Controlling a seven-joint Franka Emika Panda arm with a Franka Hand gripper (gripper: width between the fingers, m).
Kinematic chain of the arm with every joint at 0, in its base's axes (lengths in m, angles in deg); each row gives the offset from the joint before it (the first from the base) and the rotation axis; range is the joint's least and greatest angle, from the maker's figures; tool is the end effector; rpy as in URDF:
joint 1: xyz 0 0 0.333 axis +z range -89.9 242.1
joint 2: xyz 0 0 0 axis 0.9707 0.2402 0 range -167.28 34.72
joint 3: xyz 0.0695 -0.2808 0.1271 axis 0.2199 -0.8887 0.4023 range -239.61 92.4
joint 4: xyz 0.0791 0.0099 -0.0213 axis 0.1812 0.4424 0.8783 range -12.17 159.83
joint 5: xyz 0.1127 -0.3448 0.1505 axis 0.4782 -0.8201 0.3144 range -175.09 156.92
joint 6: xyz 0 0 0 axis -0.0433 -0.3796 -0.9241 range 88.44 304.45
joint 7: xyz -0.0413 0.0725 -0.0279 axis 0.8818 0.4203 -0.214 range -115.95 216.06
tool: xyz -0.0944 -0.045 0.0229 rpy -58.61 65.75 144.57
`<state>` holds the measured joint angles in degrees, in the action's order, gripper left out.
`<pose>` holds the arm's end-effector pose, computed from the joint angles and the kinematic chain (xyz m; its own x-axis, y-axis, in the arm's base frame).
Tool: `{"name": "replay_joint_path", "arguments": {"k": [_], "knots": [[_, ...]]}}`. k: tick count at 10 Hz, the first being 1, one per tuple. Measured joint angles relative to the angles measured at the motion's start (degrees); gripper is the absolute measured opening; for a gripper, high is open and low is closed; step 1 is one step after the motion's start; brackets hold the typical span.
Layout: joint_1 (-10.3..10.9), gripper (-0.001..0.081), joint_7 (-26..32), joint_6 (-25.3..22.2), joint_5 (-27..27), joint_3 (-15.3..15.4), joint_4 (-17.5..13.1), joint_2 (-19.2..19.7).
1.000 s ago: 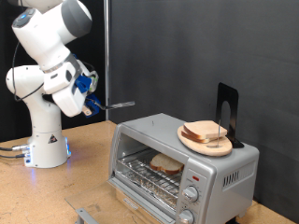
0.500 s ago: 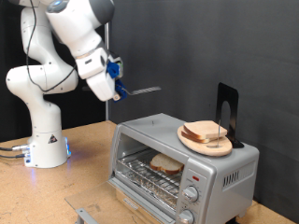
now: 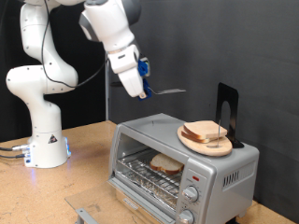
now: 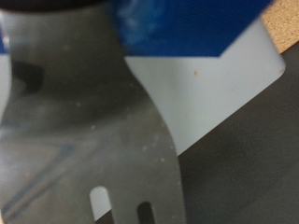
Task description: Make a piece of toast with the oven
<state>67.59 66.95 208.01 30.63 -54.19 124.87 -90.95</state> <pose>0.4103 0.1175 0.4501 0.9899 0.1044 0.0956 0.1364 -0.8849 -0.4454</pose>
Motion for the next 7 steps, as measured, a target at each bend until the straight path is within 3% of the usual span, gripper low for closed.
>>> {"name": "replay_joint_path", "arguments": {"k": [3, 7], "knots": [[0.03, 0.0403, -1.69, 4.53, -1.01, 5.01, -0.66, 4.58], [-0.01, 0.0403, -2.98, 8.5, -1.7, 8.34, -0.58, 8.61]]}}
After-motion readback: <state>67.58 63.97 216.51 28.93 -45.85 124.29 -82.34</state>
